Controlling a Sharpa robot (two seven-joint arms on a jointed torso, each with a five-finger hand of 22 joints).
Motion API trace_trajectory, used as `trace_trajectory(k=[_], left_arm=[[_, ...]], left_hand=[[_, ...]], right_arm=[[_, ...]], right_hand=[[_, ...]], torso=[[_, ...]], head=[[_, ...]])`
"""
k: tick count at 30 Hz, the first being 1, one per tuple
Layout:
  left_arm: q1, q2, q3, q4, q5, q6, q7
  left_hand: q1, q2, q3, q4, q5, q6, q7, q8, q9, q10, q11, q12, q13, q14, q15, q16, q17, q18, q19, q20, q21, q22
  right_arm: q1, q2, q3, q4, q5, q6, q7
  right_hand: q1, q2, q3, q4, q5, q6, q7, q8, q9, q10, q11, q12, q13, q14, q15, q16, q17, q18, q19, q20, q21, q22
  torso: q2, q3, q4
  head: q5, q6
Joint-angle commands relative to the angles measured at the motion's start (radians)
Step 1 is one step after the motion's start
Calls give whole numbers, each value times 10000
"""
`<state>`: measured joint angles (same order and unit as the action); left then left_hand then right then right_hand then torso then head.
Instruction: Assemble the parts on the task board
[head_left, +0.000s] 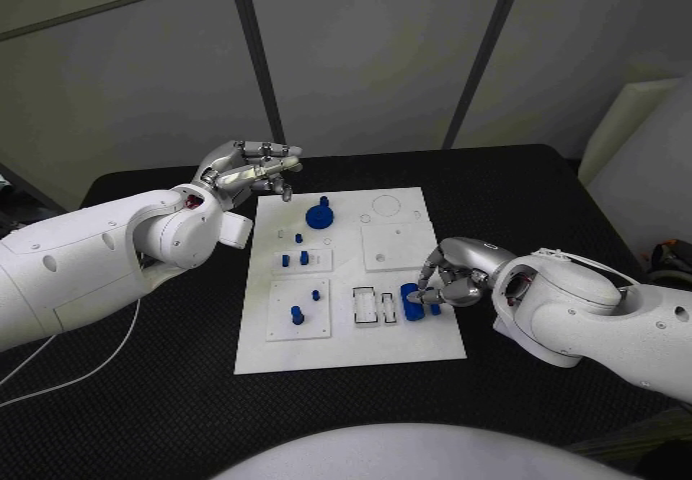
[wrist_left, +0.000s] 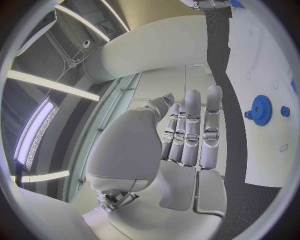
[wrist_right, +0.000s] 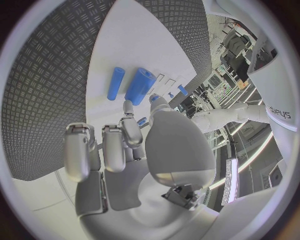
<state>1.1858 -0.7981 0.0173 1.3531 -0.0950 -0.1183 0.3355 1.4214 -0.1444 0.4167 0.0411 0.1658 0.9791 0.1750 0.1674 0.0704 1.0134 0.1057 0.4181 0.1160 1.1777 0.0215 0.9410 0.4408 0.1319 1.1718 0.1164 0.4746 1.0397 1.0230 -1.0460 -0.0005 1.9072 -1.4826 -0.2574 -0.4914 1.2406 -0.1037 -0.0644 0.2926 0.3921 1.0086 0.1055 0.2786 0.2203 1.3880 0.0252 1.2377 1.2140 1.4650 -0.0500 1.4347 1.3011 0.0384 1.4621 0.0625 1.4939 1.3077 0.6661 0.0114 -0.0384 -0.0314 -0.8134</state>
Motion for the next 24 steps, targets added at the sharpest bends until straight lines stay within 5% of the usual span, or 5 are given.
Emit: trace_trajectory(k=[1, 24], left_arm=[[12, -7, 7, 20, 29, 6, 161], [12, -37, 7, 49, 29, 95, 71]], left_hand=[[9, 83, -51, 4, 21, 32, 30, 51, -14, -61, -6, 34, -1, -89, 6, -43, -10, 508, -72, 17, -69, -11], [-35, 89, -93, 23, 18, 27, 38, 60, -18, -70, 1, 50, -3, -86, 10, -39, -30, 505, -61, 22, -94, -36]], right_arm=[[-50, 42, -2, 1, -191, 279, -178], [-465, 534, -4, -322, -385, 413, -544]], right_hand=[[-97, 52, -90, -14, 5, -12, -65, 70, 21, -49, -52, 31, 13, 578, 30, 60, 12, -119, 339, 46, 64, 1742], [-3, 286, -217, -32, 54, -51, -96, 207, 164, -33, -83, 29, 90, 574, 5, 55, 8, -118, 332, 23, 61, 1744]], torso=[[4, -4, -3], [2, -8, -4]], head=[[4, 3], [55, -34]])
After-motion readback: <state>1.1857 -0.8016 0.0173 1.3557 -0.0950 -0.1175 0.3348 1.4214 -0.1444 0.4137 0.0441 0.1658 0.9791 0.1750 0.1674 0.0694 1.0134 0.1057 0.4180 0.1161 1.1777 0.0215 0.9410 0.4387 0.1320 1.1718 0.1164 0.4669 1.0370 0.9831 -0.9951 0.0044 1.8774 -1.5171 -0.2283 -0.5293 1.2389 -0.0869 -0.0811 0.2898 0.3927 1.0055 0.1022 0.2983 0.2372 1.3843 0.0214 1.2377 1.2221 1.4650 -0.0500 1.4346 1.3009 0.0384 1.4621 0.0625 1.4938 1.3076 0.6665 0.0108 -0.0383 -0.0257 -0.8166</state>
